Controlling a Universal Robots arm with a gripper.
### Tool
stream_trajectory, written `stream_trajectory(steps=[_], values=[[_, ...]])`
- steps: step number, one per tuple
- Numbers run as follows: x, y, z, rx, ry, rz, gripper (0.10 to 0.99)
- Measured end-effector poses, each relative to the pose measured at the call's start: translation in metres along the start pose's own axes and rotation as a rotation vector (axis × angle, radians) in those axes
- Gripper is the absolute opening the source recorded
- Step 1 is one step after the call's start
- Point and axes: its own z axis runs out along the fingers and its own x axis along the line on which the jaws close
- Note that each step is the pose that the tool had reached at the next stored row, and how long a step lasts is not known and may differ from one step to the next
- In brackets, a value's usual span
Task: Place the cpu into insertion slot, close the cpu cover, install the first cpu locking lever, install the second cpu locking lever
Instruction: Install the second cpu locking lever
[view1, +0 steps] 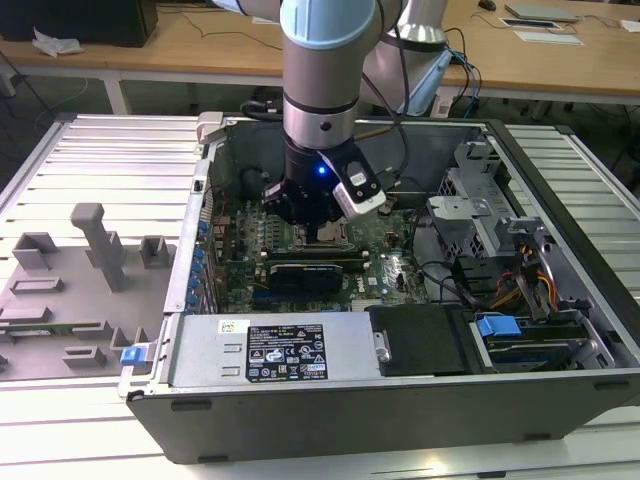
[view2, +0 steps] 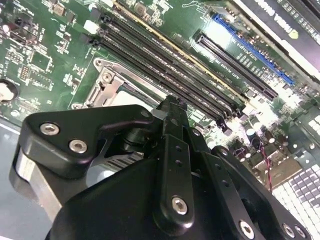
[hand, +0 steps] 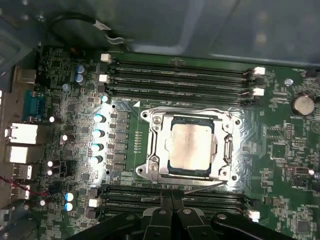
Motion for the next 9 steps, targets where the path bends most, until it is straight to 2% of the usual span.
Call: stream_trajectory(steps=[4, 9], values=[[0.0005, -0.0033, 0.0039, -0.014, -0.0012, 0.0, 0.106], [0.0054, -0.0046, 0.0068, -0.016, -0.0015, 0.004, 0.106]])
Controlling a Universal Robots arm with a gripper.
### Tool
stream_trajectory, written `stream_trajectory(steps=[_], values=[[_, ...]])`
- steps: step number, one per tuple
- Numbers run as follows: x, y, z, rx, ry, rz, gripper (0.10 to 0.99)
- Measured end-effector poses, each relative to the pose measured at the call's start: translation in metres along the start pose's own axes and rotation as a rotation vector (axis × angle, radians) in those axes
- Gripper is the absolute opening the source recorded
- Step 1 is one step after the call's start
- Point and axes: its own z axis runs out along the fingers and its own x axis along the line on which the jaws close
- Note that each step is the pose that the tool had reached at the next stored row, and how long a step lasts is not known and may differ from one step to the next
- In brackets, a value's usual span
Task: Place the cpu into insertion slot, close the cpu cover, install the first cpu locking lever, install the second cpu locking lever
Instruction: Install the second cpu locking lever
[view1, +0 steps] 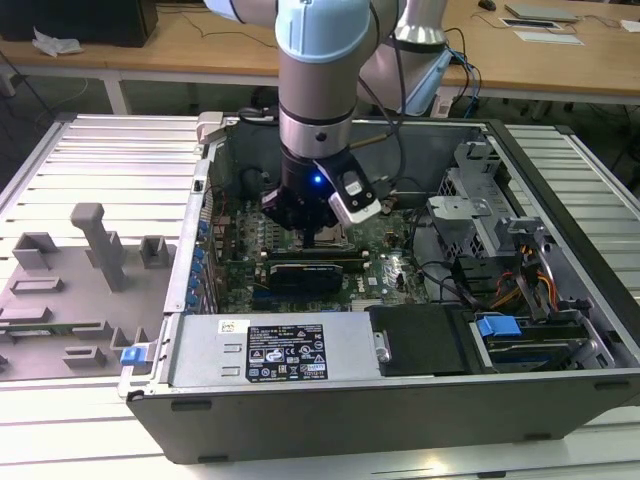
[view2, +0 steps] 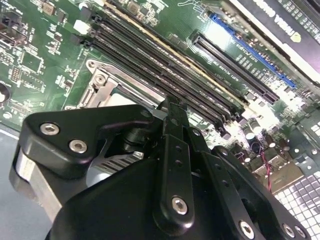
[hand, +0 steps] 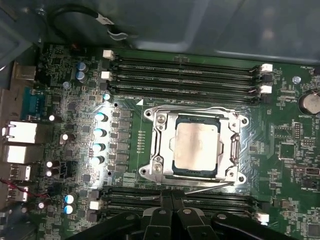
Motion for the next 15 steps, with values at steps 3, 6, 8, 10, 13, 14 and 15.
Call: stream_trajectory(steps=[3, 6, 8, 10, 13, 14, 15], values=[[0.0016, -0.0013, 0.0008, -0.01, -0.0009, 0.001, 0.106], [0.0025, -0.0036, 0.0017, -0.023, -0.0021, 0.003, 0.106], [0.0025, -0.0035, 0.0017, -0.023, -0.002, 0.003, 0.106], [0.0025, -0.0036, 0.0017, -0.023, -0.002, 0.003, 0.106], [0.0042, -0.0052, 0.0034, -0.038, -0.0032, 0.003, 0.106], [0.0047, -0.0062, 0.0043, -0.047, -0.0038, 0.003, 0.106], [0.005, -0.0073, 0.0048, -0.058, -0.0046, 0.004, 0.106]])
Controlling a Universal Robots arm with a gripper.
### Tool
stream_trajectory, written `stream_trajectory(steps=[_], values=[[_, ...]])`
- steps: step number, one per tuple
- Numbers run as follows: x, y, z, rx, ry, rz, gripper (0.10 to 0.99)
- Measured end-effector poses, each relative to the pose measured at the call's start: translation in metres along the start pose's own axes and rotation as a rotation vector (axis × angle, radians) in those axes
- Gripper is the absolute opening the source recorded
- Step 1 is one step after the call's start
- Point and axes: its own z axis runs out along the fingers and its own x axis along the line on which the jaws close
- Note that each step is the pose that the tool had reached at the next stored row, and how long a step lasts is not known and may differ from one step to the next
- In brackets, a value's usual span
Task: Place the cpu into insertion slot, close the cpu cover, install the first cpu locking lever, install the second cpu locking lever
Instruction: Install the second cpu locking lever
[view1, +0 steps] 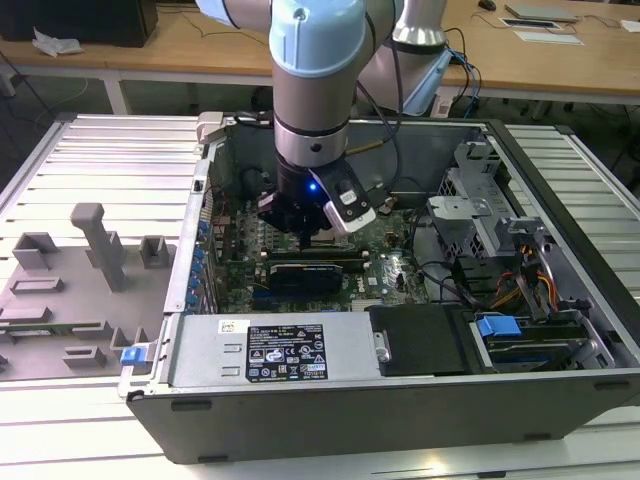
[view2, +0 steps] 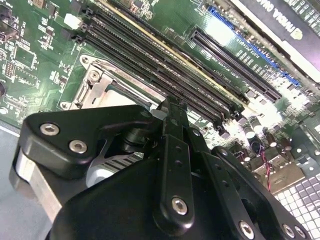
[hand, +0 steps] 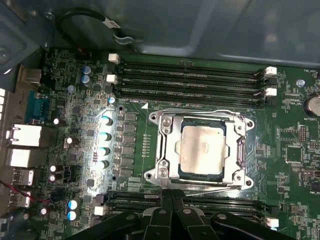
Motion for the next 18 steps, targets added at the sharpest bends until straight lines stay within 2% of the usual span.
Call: stream_trajectory(steps=[1, 3, 5, 9, 16, 18], values=[[0.0001, -0.0008, 0.0002, -0.009, -0.0006, 0.0, 0.106], [0.0004, -0.0043, 0.0006, -0.034, -0.0026, 0.002, 0.106], [0.0006, -0.0068, 0.0013, -0.046, -0.0034, 0.002, 0.106], [0.0027, -0.0114, 0.005, -0.057, -0.0042, 0.003, 0.106], [0.0109, -0.0119, 0.0102, -0.072, -0.0064, 0.009, 0.106], [0.0123, -0.012, 0.011, -0.09, -0.0078, 0.011, 0.106]])
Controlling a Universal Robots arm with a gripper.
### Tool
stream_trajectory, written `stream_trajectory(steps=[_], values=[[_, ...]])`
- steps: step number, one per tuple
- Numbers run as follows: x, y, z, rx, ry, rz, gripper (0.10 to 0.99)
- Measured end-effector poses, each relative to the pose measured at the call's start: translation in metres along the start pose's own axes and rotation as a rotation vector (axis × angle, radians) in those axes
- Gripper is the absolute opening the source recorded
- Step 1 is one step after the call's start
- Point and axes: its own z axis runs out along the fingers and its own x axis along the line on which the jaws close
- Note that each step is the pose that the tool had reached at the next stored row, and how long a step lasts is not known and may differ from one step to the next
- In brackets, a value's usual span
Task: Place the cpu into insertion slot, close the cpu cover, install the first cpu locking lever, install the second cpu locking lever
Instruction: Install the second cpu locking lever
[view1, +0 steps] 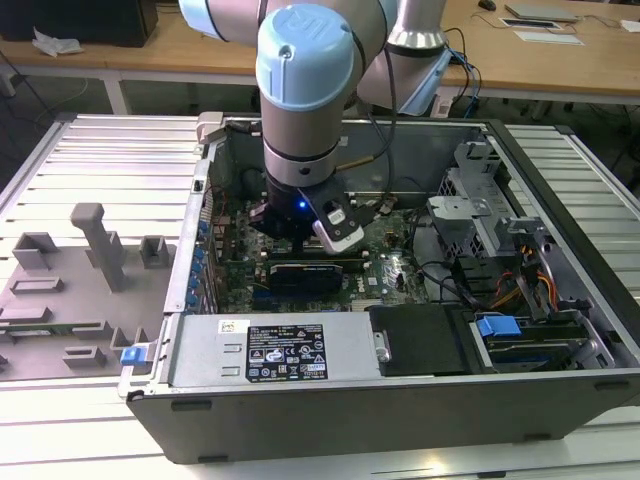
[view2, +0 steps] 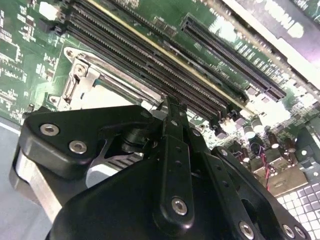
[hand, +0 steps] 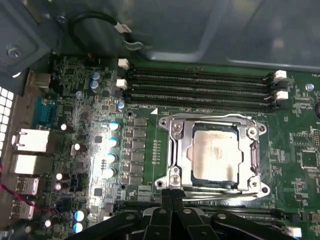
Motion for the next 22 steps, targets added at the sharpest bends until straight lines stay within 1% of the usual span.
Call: stream_trajectory(steps=[2, 3, 5, 6, 7, 8, 10, 11, 12, 14, 18, 19, 22], values=[[0.0011, -0.0003, 0.0009, -0.015, -0.0016, 0.003, 0.106], [0.0019, -0.0007, 0.0022, -0.02, -0.0026, 0.006, 0.106], [0.0029, -0.0013, 0.0037, -0.024, -0.0036, 0.009, 0.106], [0.0033, -0.0015, 0.0041, -0.028, -0.0041, 0.01, 0.106], [0.0041, -0.0015, 0.0048, -0.037, -0.005, 0.012, 0.106], [0.0048, -0.0015, 0.0051, -0.043, -0.0053, 0.012, 0.106], [0.0061, -0.0016, 0.0056, -0.057, -0.0062, 0.013, 0.106], [0.0064, -0.0016, 0.0059, -0.062, -0.0064, 0.013, 0.106], [0.0072, -0.0017, 0.007, -0.071, -0.0075, 0.014, 0.106], [0.0077, -0.002, 0.0079, -0.076, -0.0078, 0.015, 0.106], [0.0078, -0.002, 0.0079, -0.077, -0.0081, 0.016, 0.106], [0.0077, -0.0015, 0.0056, -0.076, -0.0081, 0.016, 0.106], [0.0072, 0.0021, -0.0098, -0.072, -0.0101, 0.015, 0.106]])
